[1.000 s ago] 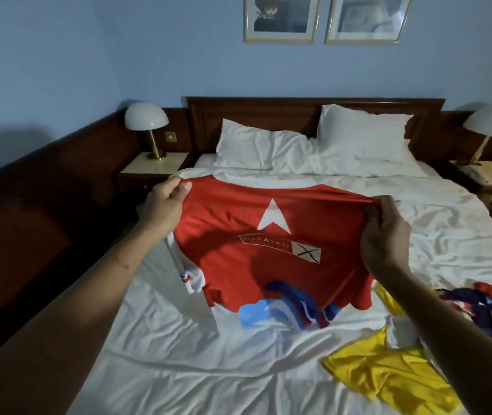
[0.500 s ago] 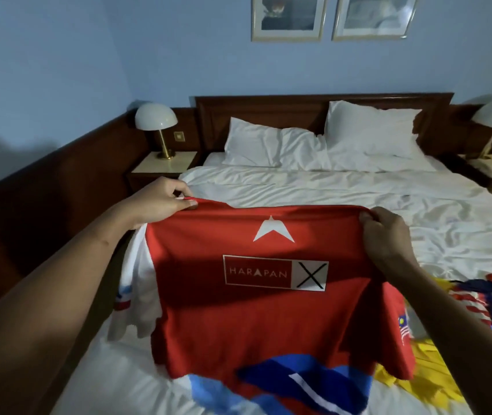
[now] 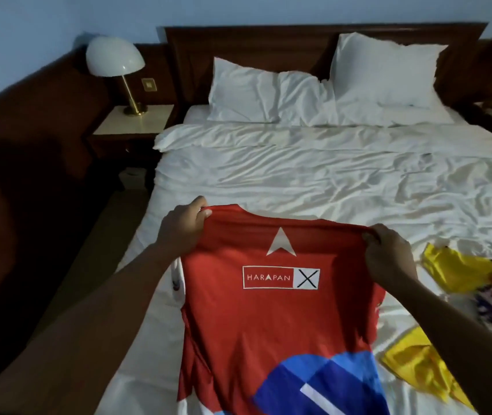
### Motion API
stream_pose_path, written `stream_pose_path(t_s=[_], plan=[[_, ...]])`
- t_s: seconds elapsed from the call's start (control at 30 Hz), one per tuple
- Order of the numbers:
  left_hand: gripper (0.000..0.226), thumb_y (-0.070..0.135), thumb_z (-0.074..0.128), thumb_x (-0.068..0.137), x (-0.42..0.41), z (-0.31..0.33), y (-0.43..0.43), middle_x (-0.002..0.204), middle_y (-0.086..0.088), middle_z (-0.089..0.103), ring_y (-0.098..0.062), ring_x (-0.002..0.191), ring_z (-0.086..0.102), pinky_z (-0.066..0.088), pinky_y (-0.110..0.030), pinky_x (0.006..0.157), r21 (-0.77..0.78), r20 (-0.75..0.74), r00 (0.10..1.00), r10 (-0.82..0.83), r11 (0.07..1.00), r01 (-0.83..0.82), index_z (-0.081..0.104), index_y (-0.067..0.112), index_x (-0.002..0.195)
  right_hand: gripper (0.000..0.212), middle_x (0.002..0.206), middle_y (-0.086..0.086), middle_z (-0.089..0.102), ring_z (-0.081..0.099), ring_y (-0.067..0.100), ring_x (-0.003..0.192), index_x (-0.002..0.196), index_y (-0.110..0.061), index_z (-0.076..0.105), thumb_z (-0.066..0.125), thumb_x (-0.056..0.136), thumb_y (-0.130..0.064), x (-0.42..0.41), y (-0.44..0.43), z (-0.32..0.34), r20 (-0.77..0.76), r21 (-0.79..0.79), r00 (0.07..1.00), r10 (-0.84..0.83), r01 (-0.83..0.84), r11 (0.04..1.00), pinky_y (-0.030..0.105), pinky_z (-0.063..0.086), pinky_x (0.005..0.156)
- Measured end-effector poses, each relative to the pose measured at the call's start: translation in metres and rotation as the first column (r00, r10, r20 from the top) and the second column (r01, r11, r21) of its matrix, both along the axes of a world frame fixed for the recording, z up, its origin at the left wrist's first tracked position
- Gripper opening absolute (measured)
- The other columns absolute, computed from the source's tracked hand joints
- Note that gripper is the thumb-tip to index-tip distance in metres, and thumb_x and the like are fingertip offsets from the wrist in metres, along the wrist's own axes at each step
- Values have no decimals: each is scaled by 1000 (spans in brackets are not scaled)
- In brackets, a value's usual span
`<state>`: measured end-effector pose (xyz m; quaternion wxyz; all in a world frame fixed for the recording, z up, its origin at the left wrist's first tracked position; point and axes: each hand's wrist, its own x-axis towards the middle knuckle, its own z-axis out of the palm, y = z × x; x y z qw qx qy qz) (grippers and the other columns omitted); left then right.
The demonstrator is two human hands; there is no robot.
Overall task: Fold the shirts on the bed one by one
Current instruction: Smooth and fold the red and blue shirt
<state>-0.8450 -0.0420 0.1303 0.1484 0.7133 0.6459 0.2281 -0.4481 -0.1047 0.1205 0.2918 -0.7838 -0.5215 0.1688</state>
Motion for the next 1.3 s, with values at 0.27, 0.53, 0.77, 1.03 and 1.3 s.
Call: stream_pose_path(t_s=[0.27, 0.53, 0.77, 1.03, 1.3], plan=[[25, 41, 47, 107, 13, -109, 91, 86, -15, 66, -43, 86, 63, 41, -40, 70, -21, -85, 992, 95, 995, -97, 56, 17, 104, 20, 108, 16, 62, 59, 39, 101, 111, -13, 70, 52, 101, -10, -8, 86, -101, -30, 59, 996, -83, 85, 995, 37, 40, 80], [30, 43, 41, 109, 20, -249, 170, 93, -21, 69, -48, 88, 64, 47, -47, 76, -74, -199, 971, 135, 985, -153, 55, 16, 110, 25, 114, 15, 61, 58, 38, 103, 115, -13, 67, 47, 102, -8, -17, 175, -239, -33, 23, 994, -108, 109, 994, 33, 34, 78], [22, 37, 46, 109, 21, -330, 208, 85, -18, 67, -48, 83, 64, 48, -46, 73, -106, -193, 969, 153, 979, -176, 56, 18, 109, 18, 96, 10, 67, 61, 37, 93, 108, -20, 65, 49, 102, -16, 1, 231, -322, -4, -54, 1000, -31, 31, 998, 40, 44, 74], [32, 31, 57, 103, 51, -369, 214, 117, -20, 58, -41, 105, 57, 47, -49, 80, 70, -392, 905, 164, 986, -148, 59, 10, 126, 37, 88, 0, 62, 57, 25, 85, 102, -15, 64, 60, 100, -52, 13, 251, -358, -78, -197, 997, 20, -35, 980, 37, 42, 74], [16, 14, 62, 92, 216, -391, 179, 107, -15, 63, -38, 100, 58, 47, -52, 83, 195, -194, 928, -319, 914, 355, 70, 10, 105, 28, 92, 2, 72, 68, 25, 91, 99, -17, 72, 64, 99, -44, 34, 249, -365, -394, -261, 918, -42, -68, 963, 42, 55, 83]])
